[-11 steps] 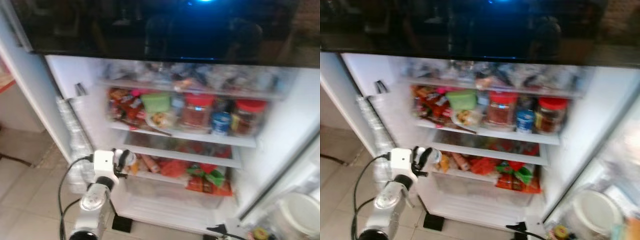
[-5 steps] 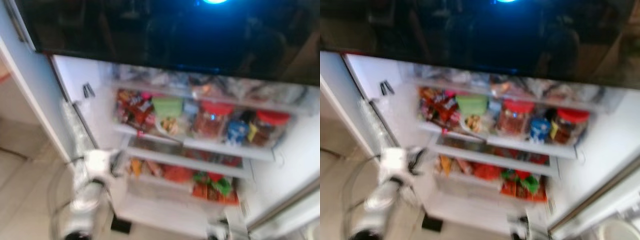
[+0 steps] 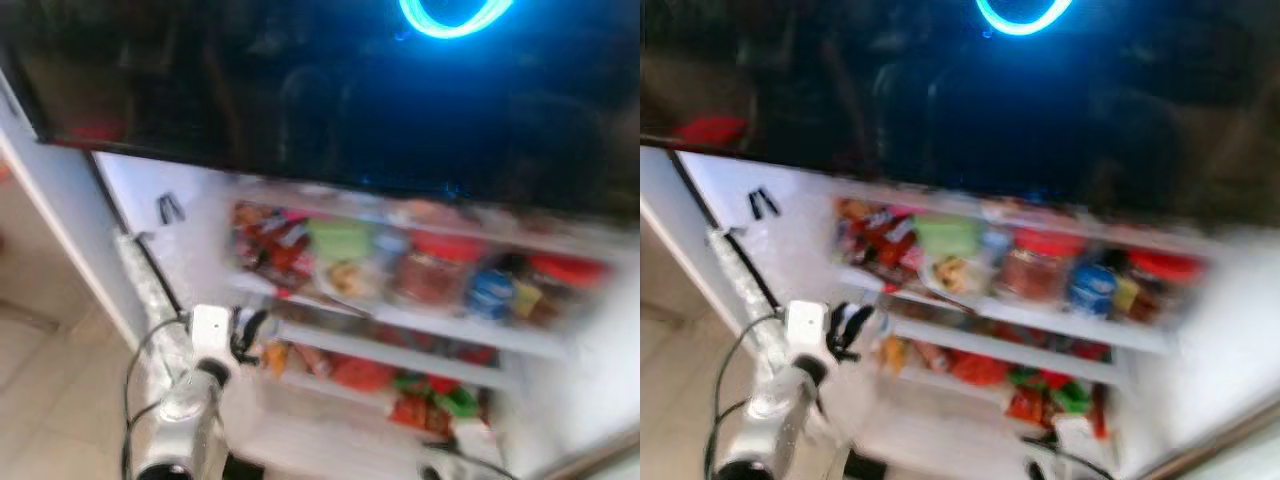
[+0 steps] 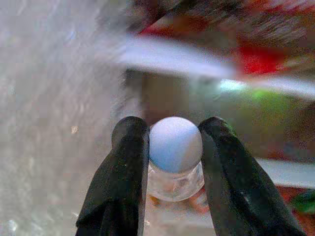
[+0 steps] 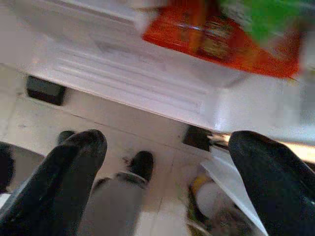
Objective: Restocking fridge
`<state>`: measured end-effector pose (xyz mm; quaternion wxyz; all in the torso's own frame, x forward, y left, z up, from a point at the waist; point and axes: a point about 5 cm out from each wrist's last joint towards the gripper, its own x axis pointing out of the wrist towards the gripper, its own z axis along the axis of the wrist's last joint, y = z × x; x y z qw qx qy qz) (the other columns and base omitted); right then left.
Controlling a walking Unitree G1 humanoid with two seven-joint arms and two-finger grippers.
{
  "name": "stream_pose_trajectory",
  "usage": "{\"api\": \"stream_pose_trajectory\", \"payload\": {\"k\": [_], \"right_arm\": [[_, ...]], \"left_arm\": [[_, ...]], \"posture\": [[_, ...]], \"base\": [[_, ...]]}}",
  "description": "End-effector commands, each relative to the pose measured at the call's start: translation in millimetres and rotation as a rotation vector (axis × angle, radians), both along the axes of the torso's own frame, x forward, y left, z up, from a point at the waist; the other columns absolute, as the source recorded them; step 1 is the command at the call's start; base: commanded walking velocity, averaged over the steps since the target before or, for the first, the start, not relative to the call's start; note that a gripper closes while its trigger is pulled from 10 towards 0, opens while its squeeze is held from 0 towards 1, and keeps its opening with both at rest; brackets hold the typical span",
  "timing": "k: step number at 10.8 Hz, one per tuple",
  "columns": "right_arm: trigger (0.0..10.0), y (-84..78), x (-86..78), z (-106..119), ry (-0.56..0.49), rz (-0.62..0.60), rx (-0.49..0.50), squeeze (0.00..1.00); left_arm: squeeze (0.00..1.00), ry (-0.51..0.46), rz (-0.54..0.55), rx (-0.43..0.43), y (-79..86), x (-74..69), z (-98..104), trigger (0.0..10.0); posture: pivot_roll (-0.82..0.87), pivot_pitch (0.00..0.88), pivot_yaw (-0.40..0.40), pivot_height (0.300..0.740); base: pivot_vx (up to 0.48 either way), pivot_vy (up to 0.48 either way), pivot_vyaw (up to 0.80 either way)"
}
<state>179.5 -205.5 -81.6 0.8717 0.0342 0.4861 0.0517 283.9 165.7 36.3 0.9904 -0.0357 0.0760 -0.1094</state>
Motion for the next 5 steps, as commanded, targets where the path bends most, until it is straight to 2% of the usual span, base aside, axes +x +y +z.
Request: {"api": "stream_pose_trajectory", "payload": {"k": [1, 5], "right_arm": [[10.0, -9.8, -5.1, -0.5, 0.008, -0.020, -0.018, 0.00], [10.0, -10.5, -5.4, -0.5, 0.006, -0.025, -0.023, 0.00]], "left_arm": [[0.00, -0.018, -0.024, -0.033, -8.3, 3.1, 3.6, 10.0], [0.00, -0.038, -0.064, -0.023, -12.1, 6.3, 6.4, 10.0]], "posture": [[0.06, 0.000, -0.011, 0.740], [0.06, 0.000, -0.012, 0.740]], "base": [[0.000, 0.000, 0.00], [0.000, 0.000, 0.00]]}}
